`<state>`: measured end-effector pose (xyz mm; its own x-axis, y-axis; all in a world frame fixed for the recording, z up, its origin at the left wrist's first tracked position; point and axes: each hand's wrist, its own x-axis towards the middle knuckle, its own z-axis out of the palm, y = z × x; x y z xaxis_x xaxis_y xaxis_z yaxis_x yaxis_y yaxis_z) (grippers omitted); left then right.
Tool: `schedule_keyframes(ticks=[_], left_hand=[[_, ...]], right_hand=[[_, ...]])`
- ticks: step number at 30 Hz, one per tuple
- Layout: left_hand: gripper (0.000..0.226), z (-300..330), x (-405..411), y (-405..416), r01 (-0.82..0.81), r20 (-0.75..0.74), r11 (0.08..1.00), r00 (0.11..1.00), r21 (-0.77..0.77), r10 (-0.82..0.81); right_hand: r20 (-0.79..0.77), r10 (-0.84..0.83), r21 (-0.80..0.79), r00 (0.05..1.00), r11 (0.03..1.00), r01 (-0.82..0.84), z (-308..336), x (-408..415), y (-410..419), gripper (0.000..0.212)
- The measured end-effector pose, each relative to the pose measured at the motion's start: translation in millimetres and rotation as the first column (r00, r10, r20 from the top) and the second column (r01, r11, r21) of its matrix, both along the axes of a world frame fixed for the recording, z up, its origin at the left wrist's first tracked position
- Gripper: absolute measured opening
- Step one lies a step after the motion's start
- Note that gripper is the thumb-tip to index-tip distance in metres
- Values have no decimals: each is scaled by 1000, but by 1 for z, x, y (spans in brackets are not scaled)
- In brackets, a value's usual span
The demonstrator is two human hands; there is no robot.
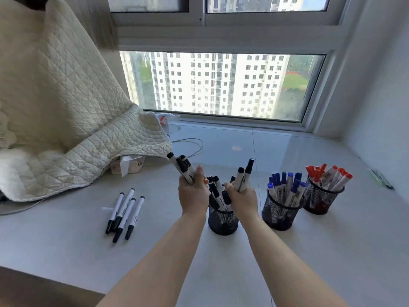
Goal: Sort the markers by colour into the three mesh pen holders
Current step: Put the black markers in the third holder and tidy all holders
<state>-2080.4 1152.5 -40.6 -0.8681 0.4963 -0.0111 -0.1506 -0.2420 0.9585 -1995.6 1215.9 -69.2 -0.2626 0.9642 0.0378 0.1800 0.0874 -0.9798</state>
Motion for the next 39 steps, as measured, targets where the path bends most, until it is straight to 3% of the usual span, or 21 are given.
schedule_keyframes(ticks=[4, 9, 13, 17, 20, 25, 28, 31, 33, 39], left_hand=[[23, -5, 1, 6, -32, 15, 999, 999, 9, 32], [28, -4, 11, 15, -45, -75, 999, 996, 4, 45], [21, -10, 27, 18, -25, -76, 999, 997, 21, 26], [12, -19, 32, 20, 23, -28, 1000, 999, -21, -24], [25, -30, 32, 18, 104, 14, 987, 995, -123, -103], [28, -32, 22, 9, 42, -195, 978, 977, -206, -83], [31, -26, 17, 6, -54, -419, 972, 907, -230, -49], [62, -19, 18, 3, -78, -556, 986, 831, -148, -18], [69, -16, 17, 3, -77, -632, 990, 775, -120, -16], [18, -22, 9, 2, -47, -756, 972, 638, -232, -150]], right_hand=[[-14, 28, -15, 1000, 999, -28, 3, -1, 3, 13], [-164, -126, 155, 978, 976, 151, 11, 3, 5, 15], [-29, -29, 279, 999, 960, 36, 7, 9, 9, 19], [43, 38, 152, 998, 987, -45, -2, 14, 10, 16], [55, 49, 136, 997, 989, -56, -3, 19, 8, 15], [41, 47, 108, 998, 993, -51, 6, 20, 4, 20], [73, -19, 264, 997, 965, -1, 8, 20, -7, 28], [139, -39, 452, 989, 892, -28, 10, 17, -21, 40], [211, -73, 523, 975, 851, -50, 8, 15, -25, 42], [327, -178, 573, 928, 818, -45, -4, 15, -22, 32]])
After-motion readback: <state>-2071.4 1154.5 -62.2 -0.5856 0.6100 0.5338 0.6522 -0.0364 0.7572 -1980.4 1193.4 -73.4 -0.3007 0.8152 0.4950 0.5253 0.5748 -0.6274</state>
